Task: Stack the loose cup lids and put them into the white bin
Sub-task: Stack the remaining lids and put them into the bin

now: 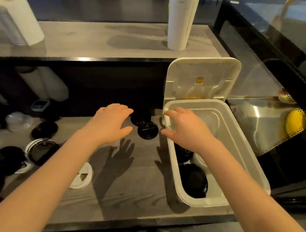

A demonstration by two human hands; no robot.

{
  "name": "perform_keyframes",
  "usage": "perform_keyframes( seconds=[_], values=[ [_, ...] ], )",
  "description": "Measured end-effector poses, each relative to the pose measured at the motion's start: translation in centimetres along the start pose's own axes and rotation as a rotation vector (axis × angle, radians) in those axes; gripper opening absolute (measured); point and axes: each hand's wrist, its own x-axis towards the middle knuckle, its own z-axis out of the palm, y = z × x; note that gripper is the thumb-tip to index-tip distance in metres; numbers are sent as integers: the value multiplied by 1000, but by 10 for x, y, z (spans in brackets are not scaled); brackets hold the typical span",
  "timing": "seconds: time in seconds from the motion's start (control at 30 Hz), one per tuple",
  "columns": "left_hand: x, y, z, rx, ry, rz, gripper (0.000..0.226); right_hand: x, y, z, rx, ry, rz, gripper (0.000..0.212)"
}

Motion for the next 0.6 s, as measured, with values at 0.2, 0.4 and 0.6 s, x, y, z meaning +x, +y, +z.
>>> perform_keyframes(
  seconds=[0.2,0.4,0.6],
  values=[
    [-47,-74,25,-64,-97,-167,63,25,-69,37,-15,-48,-137,59],
    [-86,-146,53,-139,-154,-286,65,45,-140,82,-30,-220,-145,56],
    [-112,-219,83,-265,-189,-381,71,57,-195,146,-16,-395,-75,54]
  ],
)
